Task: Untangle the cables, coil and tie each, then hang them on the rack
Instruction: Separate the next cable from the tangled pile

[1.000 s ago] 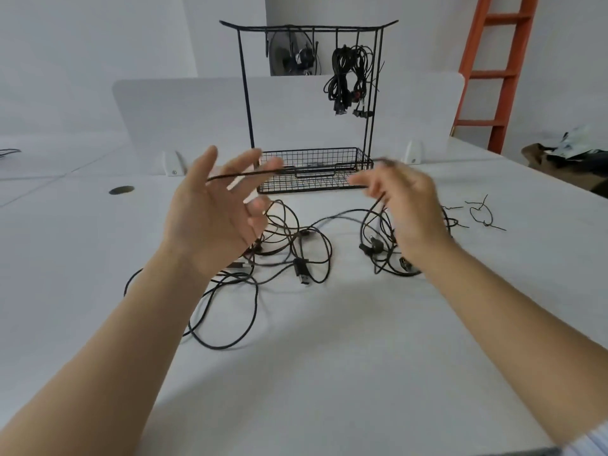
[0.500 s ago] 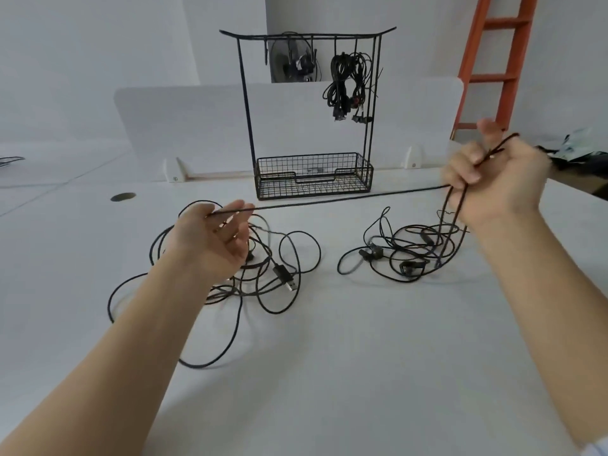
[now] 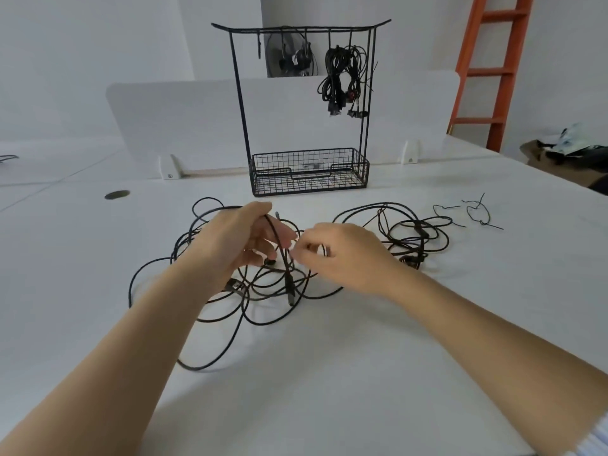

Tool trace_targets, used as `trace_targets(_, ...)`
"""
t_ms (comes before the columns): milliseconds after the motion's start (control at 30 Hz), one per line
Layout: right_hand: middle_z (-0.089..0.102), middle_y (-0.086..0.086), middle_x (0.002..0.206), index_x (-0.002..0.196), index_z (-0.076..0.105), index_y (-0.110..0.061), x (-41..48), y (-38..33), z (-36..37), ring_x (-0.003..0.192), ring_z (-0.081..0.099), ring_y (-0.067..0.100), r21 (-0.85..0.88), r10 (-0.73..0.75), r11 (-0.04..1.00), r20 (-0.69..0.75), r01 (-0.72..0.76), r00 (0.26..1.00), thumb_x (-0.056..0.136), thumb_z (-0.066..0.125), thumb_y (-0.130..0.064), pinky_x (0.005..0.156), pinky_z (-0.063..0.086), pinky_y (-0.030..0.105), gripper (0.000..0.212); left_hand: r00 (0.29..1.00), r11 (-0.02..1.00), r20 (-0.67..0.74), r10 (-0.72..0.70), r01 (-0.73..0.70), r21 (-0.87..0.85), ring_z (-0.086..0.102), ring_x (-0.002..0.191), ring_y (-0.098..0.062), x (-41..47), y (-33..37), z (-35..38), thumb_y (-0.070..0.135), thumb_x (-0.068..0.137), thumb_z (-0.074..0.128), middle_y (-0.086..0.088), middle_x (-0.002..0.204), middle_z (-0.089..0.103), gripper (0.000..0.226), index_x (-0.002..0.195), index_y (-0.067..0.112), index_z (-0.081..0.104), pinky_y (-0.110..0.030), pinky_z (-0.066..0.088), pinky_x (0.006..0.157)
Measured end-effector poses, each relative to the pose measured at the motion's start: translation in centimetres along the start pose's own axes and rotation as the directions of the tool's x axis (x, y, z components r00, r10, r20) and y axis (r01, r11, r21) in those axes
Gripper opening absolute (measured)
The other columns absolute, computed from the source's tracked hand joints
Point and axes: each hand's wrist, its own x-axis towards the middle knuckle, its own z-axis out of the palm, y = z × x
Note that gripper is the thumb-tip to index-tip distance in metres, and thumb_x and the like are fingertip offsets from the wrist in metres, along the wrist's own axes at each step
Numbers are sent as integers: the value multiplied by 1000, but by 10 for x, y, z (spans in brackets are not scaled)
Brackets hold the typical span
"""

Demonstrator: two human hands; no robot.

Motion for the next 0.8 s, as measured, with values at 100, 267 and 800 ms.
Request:
trace_targets(100,46,-6,61,64,49,-27,-2,-4,-2,59,42,7,135,-7,991,-110,22,994,78,32,-67,62,35,29,46,997,999,-72,30,-27,40,38,45,-12,0,-1,3,29,97,38,3,50,57,49,65,15,73,-22,31,47)
trace_targets(267,41,-5,53,65,45,-20,-3,-8,8,63,43,19,-170,9,985,96,7,995,92,43,-49,57,32,29,40,995,990,-77,58,-48,129,25,35,-8,-1,0,5,36,97,40,5,45,40,49,66,11,70,-18,19,37)
trace_targets(800,47,5,49,82,63,-16,4,11,0,54,48,24,370,60,908,-578,196,814,85,40,-43,54,37,28,36,968,952,219,120,-175,250,63,99,-2,7,-15,-11,37,95,41,12,101,70,26,102,29,66,-14,47,84)
